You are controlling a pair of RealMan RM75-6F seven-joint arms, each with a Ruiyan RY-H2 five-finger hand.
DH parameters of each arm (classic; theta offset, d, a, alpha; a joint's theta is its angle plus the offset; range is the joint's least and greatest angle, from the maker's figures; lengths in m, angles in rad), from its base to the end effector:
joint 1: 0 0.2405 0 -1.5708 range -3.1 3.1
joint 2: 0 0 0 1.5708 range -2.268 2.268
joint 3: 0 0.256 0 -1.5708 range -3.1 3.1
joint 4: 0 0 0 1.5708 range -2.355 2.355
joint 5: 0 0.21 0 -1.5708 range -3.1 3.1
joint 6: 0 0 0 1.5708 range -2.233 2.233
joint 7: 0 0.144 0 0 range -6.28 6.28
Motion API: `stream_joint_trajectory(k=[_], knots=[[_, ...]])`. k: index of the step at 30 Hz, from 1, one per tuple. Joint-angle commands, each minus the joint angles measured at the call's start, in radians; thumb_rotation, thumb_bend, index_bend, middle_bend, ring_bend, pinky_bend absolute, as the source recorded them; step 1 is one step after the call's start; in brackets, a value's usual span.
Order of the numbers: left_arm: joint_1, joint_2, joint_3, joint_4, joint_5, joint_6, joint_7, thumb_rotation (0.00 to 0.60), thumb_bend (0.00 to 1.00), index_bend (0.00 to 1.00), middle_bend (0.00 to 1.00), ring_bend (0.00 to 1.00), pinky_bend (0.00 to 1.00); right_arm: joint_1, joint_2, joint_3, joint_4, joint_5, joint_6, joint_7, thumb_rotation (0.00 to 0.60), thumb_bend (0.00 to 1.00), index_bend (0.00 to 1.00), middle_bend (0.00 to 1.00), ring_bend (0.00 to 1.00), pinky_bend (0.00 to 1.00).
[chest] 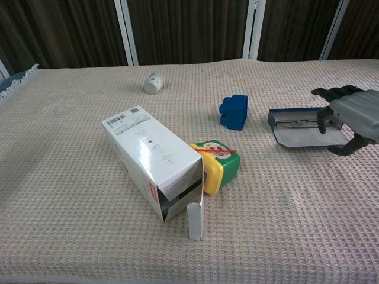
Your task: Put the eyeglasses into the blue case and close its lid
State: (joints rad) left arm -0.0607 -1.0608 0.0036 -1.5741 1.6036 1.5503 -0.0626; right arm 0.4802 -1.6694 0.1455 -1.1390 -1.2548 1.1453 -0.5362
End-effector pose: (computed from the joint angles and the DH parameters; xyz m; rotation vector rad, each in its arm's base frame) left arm -0.3136 0.1624 0.1765 -1.4618 -0.8458 -0.9219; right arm -0.2678 -0.3158 -0.0056 1.6648 -0.6269 0.5911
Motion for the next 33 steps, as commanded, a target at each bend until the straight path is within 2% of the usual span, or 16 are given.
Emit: stream_joint_trajectory(k=[1,12,18,27,33], knots=[[0.000,0.000,0.000,0.000,0.000,0.000,0.000,0.600,0.45,0.00,0.00,0.00,0.05,0.013,-0.008,0.018,0.017,0.022,-0.019,0.001,0.600,0.41,0.61,0.07,0.00,0.00],[0.000,0.001,-0.001,-0.001,-0.004,-0.001,-0.002,0.600,0.45,0.00,0.00,0.00,0.05,0.052,-0.050,0.048,0.093,0.063,-0.065,0.004,0.600,0.48,0.66,0.10,0.00,0.00],[0.001,0.002,-0.002,-0.001,-0.003,0.001,-0.005,0.600,0.45,0.00,0.00,0.00,0.05,0.055,-0.060,0.040,0.110,0.058,-0.065,0.013,0.600,0.54,0.69,0.11,0.00,0.00],[0.001,0.002,0.000,0.000,0.001,0.003,-0.007,0.600,0.45,0.00,0.00,0.00,0.05,0.028,-0.043,0.009,0.091,0.025,-0.031,0.043,0.600,0.59,0.71,0.13,0.00,0.00],[0.000,0.002,-0.001,-0.002,0.000,0.001,-0.005,0.600,0.45,0.00,0.00,0.00,0.05,-0.032,0.032,-0.061,-0.028,-0.066,0.058,0.074,0.600,0.59,0.71,0.13,0.00,0.00]])
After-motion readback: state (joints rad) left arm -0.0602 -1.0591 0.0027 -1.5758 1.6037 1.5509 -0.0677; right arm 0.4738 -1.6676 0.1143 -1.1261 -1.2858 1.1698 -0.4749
